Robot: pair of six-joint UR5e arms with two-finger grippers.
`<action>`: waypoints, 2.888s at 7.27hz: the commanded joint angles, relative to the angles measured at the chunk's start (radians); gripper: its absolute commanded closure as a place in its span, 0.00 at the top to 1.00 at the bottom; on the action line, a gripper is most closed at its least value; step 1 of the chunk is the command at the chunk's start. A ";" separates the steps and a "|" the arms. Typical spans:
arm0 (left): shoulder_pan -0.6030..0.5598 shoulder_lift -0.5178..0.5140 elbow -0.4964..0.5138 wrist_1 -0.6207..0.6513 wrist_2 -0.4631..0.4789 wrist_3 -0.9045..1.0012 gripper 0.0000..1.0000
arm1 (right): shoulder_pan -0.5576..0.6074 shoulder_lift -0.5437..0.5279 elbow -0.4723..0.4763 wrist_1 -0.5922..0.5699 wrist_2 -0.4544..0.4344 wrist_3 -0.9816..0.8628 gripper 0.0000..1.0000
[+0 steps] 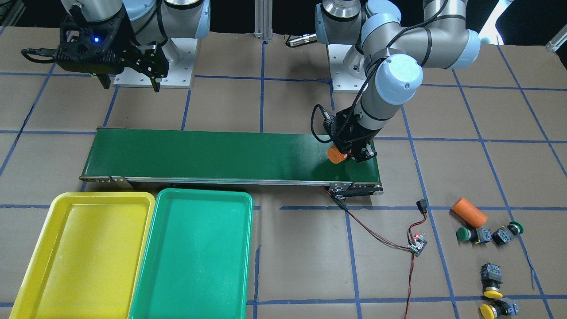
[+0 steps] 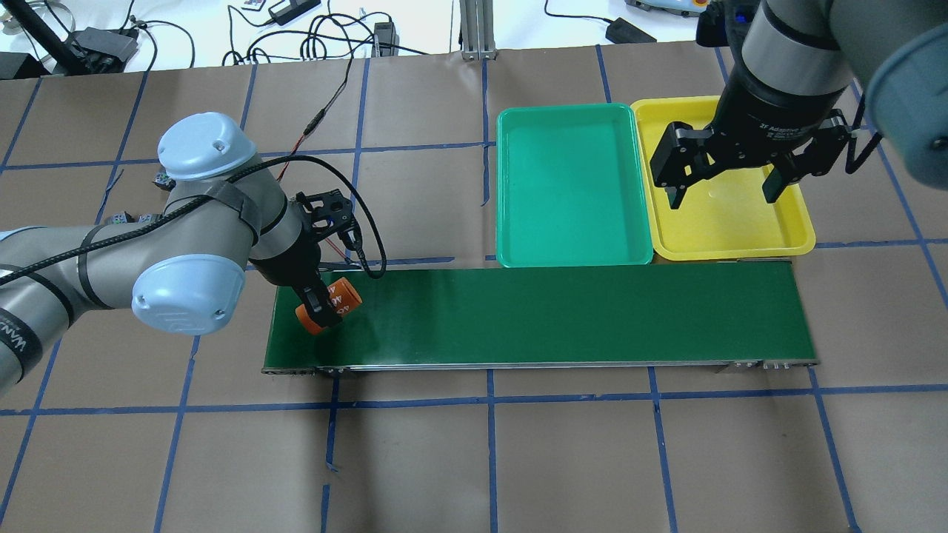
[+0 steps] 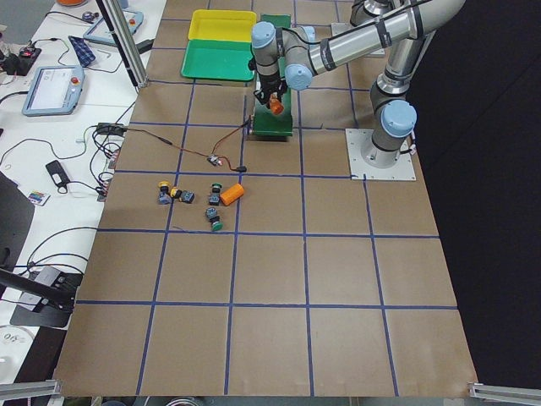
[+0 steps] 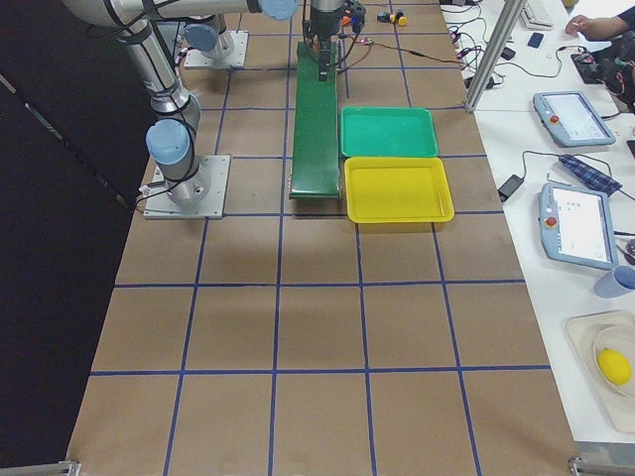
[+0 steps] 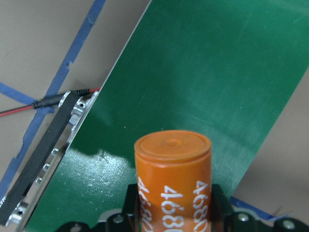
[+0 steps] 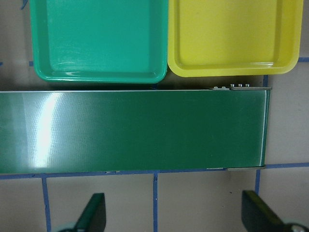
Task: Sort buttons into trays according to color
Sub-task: 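Carry the orange cylinder onto the conveyor belt and open the left gripper, then move the left gripper back and grasp the second orange cylinder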
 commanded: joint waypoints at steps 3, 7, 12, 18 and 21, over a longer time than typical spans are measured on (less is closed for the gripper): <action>0.188 0.010 0.042 0.013 -0.001 0.032 1.00 | 0.000 -0.002 0.000 0.001 0.000 0.001 1.00; 0.490 -0.229 0.307 -0.025 0.002 0.330 1.00 | 0.000 -0.007 0.000 0.001 0.001 -0.001 1.00; 0.551 -0.366 0.366 0.007 0.024 -0.378 1.00 | 0.000 -0.001 0.000 0.001 0.000 -0.005 1.00; 0.559 -0.470 0.347 0.175 0.055 -0.665 1.00 | 0.000 -0.019 0.023 0.000 -0.002 -0.002 1.00; 0.558 -0.440 0.329 0.112 0.067 -0.686 0.04 | 0.000 -0.019 0.032 0.001 0.000 -0.008 1.00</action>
